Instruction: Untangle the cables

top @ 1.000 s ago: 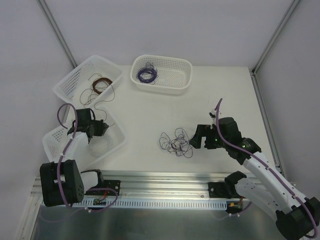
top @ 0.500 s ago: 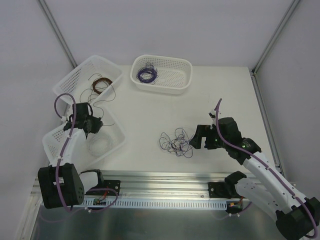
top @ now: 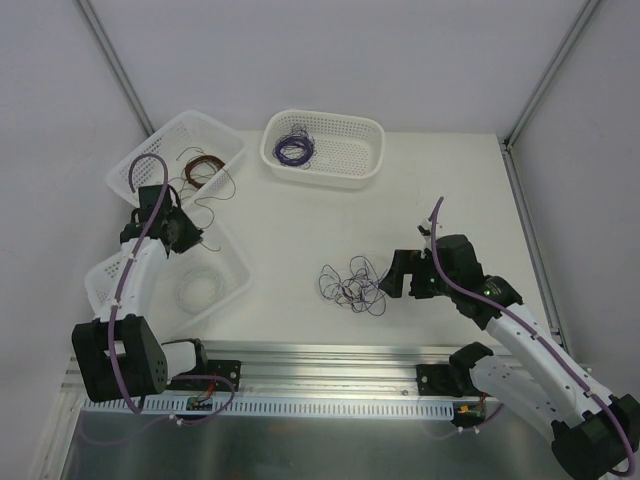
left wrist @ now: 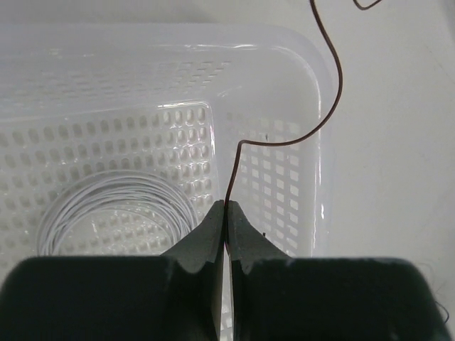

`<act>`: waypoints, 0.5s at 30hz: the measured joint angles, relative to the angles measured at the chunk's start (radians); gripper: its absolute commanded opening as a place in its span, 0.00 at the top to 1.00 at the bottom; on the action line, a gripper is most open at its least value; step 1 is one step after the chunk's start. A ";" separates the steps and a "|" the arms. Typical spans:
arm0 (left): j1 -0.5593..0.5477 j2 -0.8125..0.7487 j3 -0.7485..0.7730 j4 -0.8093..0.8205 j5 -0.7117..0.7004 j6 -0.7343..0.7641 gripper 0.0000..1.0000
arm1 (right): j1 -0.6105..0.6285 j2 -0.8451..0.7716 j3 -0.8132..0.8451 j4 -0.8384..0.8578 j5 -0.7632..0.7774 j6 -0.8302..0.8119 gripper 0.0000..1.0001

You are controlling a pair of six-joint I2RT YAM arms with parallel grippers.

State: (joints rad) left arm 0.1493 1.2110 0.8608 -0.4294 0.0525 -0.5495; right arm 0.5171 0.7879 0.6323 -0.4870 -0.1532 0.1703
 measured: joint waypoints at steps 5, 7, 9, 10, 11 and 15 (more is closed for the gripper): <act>0.000 -0.006 0.106 -0.078 0.008 0.111 1.00 | 0.000 0.000 0.000 -0.003 0.003 -0.003 0.00; 0.000 -0.010 0.179 -0.113 0.005 0.143 1.00 | 0.000 0.000 0.000 -0.006 0.006 -0.004 0.00; 0.000 -0.010 0.272 -0.137 -0.004 0.163 1.00 | 0.000 0.000 0.000 -0.009 0.007 -0.005 0.00; 0.000 -0.010 0.323 -0.144 -0.009 0.173 1.00 | 0.000 0.000 0.000 -0.011 0.007 -0.005 0.00; 0.001 -0.006 0.380 -0.156 -0.011 0.177 1.00 | 0.000 0.000 0.000 -0.012 0.007 -0.006 0.01; 0.003 0.027 0.596 -0.158 -0.045 0.184 1.00 | 0.000 0.003 0.000 -0.016 0.009 -0.007 0.00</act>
State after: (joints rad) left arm 0.1524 1.2381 1.4567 -0.5873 0.0071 -0.3656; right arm 0.5171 0.7906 0.6323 -0.5034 -0.1440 0.1635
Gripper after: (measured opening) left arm 0.009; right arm 0.994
